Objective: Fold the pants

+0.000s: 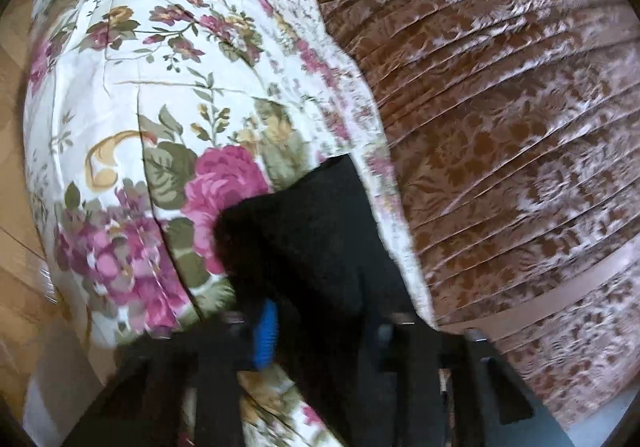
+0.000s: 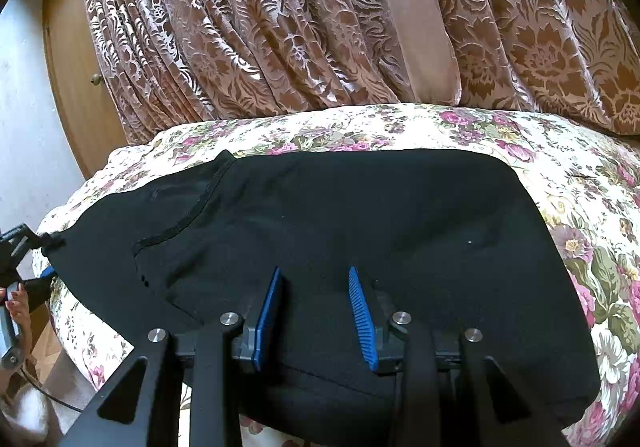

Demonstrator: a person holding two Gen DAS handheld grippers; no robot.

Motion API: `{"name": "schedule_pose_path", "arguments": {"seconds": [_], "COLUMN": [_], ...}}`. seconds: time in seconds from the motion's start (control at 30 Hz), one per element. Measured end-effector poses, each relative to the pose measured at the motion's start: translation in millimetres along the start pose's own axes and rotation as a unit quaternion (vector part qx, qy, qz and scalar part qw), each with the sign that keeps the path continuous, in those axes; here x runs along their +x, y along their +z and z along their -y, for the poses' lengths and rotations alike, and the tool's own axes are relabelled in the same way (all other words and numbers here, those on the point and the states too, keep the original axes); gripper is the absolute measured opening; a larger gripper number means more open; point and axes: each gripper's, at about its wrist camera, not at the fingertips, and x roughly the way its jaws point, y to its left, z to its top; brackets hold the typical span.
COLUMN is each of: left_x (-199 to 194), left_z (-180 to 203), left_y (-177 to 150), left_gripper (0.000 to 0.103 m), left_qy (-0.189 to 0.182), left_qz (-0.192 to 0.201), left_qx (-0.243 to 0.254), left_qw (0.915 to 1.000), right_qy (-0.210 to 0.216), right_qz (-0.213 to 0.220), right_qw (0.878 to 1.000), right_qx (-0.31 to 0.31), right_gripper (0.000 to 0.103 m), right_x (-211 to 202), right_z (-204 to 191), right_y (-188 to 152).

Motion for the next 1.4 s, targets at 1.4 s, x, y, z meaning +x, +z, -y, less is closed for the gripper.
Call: {"name": "schedule_pose_path", "arguments": {"seconds": [1.4], "left_x": [1.0], "left_z": [287.0], "left_y": [-256.5], "left_gripper": [0.013], "left_qy": [-0.242], "left_qz": [-0.224], "left_qx": [0.439], "left_qw": [0.8359], "right_qy": [0.001], "right_qz": [0.047], "right_qw": [0.981], "right_qx": [0.188], "right_gripper": [0.038], "right_x": [-75.4], "right_z": [108.1], "right_y": [39.2]}}
